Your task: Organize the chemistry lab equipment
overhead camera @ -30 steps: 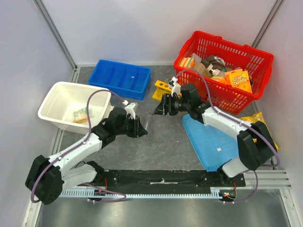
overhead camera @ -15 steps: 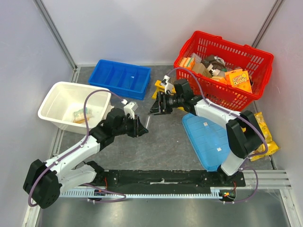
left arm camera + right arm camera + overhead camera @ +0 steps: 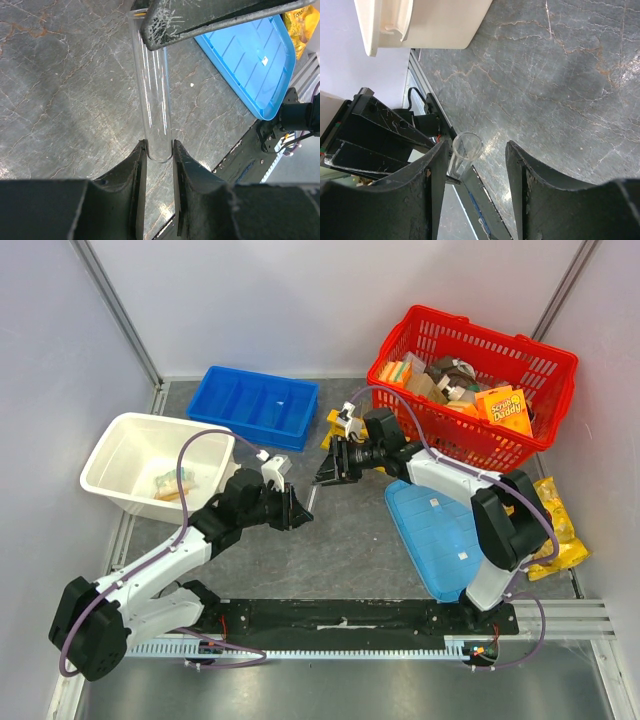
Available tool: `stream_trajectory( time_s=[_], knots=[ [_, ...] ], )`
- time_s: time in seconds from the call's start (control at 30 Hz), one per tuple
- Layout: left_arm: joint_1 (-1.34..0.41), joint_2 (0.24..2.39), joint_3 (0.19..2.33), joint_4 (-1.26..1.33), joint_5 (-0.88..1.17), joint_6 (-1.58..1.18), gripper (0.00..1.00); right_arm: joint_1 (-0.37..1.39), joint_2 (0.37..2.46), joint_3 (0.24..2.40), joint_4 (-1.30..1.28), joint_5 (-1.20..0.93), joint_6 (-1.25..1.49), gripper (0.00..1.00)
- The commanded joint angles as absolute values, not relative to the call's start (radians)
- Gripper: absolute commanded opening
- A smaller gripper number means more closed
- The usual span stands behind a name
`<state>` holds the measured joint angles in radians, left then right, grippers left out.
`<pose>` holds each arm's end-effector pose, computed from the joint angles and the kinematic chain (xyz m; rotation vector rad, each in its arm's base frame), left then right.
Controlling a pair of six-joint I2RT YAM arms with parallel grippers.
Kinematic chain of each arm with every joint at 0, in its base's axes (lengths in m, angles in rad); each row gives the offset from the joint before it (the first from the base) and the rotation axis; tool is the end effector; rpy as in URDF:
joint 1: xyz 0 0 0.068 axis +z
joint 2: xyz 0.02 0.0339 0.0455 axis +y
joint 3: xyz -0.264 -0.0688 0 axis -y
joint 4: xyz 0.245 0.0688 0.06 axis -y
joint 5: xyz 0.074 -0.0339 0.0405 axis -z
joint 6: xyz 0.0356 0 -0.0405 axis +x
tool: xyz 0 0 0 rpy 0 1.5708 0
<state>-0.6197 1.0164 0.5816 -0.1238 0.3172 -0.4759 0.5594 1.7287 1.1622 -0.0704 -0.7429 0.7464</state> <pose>0.1726 -0.1368 0.2320 0.3608 2.2314 -0.9574 0.3102 0.2226 0.2338 -0.2461 2.4426 1.4831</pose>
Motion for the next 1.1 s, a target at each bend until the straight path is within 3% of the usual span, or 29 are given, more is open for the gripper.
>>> stream_trajectory(
  time_s=[0.0,0.27,0.53,0.77,0.93,1.07],
  knots=[
    [-0.626,1.012,0.572,-0.071,0.313,-0.439,0.2,0.564,1.747,1.187,-0.008,-0.782,0.785,0.56],
    [-0.626,1.022,0.571,-0.064,0.321,-0.434,0.2,0.563,1.746,1.183,0.046,-0.782,0.813,0.54],
    [-0.626,1.019,0.566,-0.063,0.31,-0.433,0.2,0.563,1.744,1.161,0.08,-0.784,0.831,0.42],
    [-0.626,1.02,0.571,-0.064,0.301,-0.434,0.2,0.564,1.74,1.157,0.074,-0.785,0.83,0.38],
    [-0.627,1.016,0.571,-0.064,0.298,-0.433,0.2,0.563,1.741,1.163,0.029,-0.787,0.799,0.49],
    [-0.626,1.016,0.572,-0.064,0.298,-0.434,0.2,0.563,1.74,1.166,0.014,-0.784,0.793,0.49]
  ],
)
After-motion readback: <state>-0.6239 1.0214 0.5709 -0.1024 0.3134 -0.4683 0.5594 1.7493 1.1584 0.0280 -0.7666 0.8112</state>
